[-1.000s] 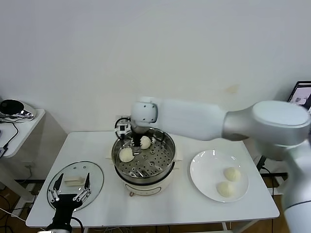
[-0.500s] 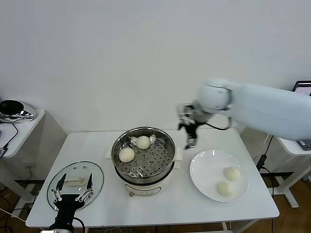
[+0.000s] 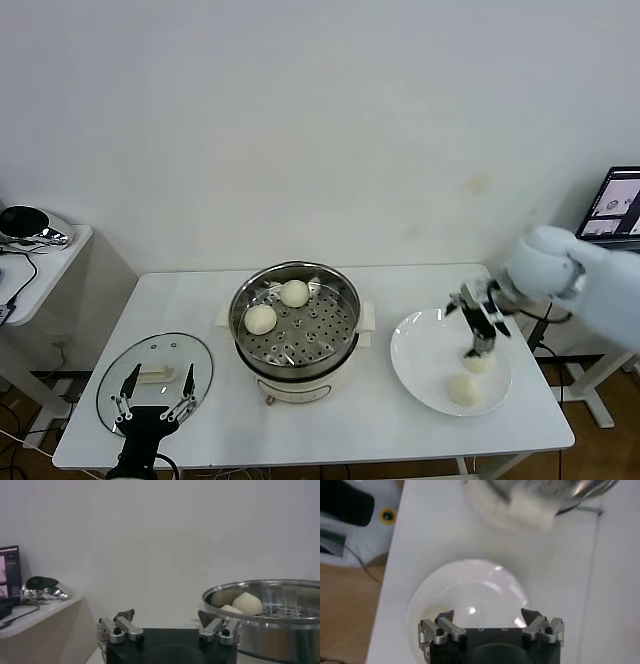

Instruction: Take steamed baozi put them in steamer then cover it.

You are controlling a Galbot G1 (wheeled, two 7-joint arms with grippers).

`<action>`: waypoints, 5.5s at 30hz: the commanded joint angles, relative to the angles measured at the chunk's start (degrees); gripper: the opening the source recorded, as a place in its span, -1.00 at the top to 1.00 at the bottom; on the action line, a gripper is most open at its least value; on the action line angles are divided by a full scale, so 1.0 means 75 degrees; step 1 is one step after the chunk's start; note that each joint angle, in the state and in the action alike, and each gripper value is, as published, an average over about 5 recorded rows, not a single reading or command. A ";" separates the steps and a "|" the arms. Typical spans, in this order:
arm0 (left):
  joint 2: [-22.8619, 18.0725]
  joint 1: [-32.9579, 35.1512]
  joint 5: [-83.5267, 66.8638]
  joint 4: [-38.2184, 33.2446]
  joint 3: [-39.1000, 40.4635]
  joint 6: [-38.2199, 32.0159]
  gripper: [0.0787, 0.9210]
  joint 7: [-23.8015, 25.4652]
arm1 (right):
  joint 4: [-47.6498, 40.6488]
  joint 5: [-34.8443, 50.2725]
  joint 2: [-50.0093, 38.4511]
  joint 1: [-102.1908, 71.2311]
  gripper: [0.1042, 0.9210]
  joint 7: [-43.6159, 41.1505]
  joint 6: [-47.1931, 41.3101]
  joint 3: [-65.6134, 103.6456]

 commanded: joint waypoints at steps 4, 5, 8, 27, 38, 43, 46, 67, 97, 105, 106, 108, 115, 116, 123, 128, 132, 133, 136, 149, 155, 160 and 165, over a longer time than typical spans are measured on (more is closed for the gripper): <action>-0.0043 0.0052 0.0027 0.0037 -0.0005 -0.0028 -0.77 -0.0004 | -0.0364 -0.1221 -0.0157 -0.3091 -0.76 0.0076 0.0312 0.1869; -0.0042 0.0062 0.0025 0.0036 -0.0017 -0.0029 -0.77 -0.0004 | -0.0454 -0.1266 -0.0085 -0.3170 -0.76 0.0090 0.0320 0.1928; -0.0038 0.0074 0.0014 0.0031 -0.0068 -0.0029 -0.77 -0.0006 | -0.0753 -0.1371 0.0114 -0.3338 -0.76 0.0115 0.0346 0.2045; -0.0012 0.0012 -0.0038 0.0131 -0.0178 -0.0028 -0.77 -0.0008 | -0.1862 -0.1397 0.1015 -0.3554 -0.68 0.0253 0.0385 0.2210; 0.0001 -0.0026 -0.0075 0.0130 -0.0207 -0.0022 -0.77 -0.0013 | -0.1842 -0.1302 0.1103 -0.3280 -0.33 0.0079 0.0305 0.2081; -0.0006 -0.0041 -0.0084 0.0141 -0.0202 -0.0021 -0.77 -0.0017 | -0.1723 -0.1173 0.1023 -0.2855 -0.21 -0.0092 0.0314 0.2033; -0.0006 -0.0044 -0.0088 0.0138 -0.0196 -0.0022 -0.77 -0.0017 | -0.1561 -0.0897 0.0968 -0.2293 -0.17 -0.0213 0.0277 0.1966; 0.0100 -0.0201 -0.0256 0.0202 -0.0245 -0.0021 -0.77 -0.0006 | -0.1967 0.1671 0.3696 0.3016 -0.14 -0.0187 0.0431 -0.0114; -0.0061 -0.0282 -0.0325 0.0381 -0.0364 -0.0059 -0.77 -0.0040 | -0.2841 -0.0506 0.6996 0.1790 -0.19 0.0499 0.4933 -0.1970; -0.0092 -0.0295 -0.0330 0.0446 -0.0372 -0.0094 -0.77 -0.0050 | -0.2865 -0.0763 0.7072 0.1667 -0.20 0.0413 0.5321 -0.2079; -0.0095 -0.0286 -0.0329 0.0456 -0.0372 -0.0109 -0.77 -0.0052 | -0.2866 -0.0764 0.7074 0.1657 -0.20 0.0415 0.5344 -0.2080; -0.0098 -0.0264 -0.0327 0.0471 -0.0378 -0.0138 -0.77 -0.0054 | -0.2863 -0.0759 0.7078 0.1642 -0.20 0.0409 0.5368 -0.2074; -0.0096 -0.0234 -0.0321 0.0502 -0.0402 -0.0197 -0.77 -0.0060 | -0.2743 -0.0700 0.6996 0.1725 -0.20 0.0376 0.5410 -0.2100; -0.0101 -0.0233 -0.0319 0.0498 -0.0397 -0.0199 -0.77 -0.0061 | -0.2729 -0.0681 0.6972 0.1751 -0.22 0.0376 0.5409 -0.2090; -0.0079 -0.0218 -0.0311 0.0463 -0.0387 -0.0204 -0.77 -0.0059 | -0.2500 -0.0220 0.6523 0.2238 -0.65 0.0338 0.5129 -0.1802; -0.0036 -0.0215 -0.0314 0.0380 -0.0398 -0.0195 -0.77 -0.0053 | -0.1978 0.0694 0.5464 0.2678 -0.75 0.0341 0.3068 -0.1533; 0.0015 -0.0228 -0.0316 0.0348 -0.0405 -0.0188 -0.77 -0.0049 | -0.1052 0.1368 0.4095 0.2972 -0.76 0.0566 0.0557 -0.1503; 0.0027 -0.0235 -0.0317 0.0347 -0.0405 -0.0185 -0.77 -0.0047 | -0.0811 0.1477 0.3750 0.3016 -0.76 0.0614 0.0078 -0.1494; 0.0064 -0.0266 -0.0314 0.0350 -0.0382 -0.0172 -0.77 -0.0041 | -0.0268 0.1688 0.2654 0.3002 -0.76 0.0715 -0.0879 -0.1411; 0.0167 -0.0406 -0.0240 0.0418 -0.0136 -0.0156 -0.77 -0.0030 | -0.0345 -0.0402 -0.0187 0.0780 -0.76 0.0282 -0.0519 0.0001; 0.0164 -0.0369 -0.0218 0.0412 -0.0135 -0.0158 -0.77 -0.0030 | -0.1058 -0.1150 -0.0252 -0.1426 -0.76 0.0117 -0.0034 0.1792; 0.0161 -0.0304 -0.0205 0.0424 -0.0180 -0.0158 -0.77 -0.0031 | -0.1783 -0.1530 -0.0016 -0.2817 -0.76 0.0174 0.0261 0.2757; 0.0106 -0.0244 -0.0171 0.0462 -0.0203 -0.0162 -0.77 -0.0032 | -0.2177 -0.1858 0.0290 -0.3633 -0.76 0.0192 0.0332 0.3409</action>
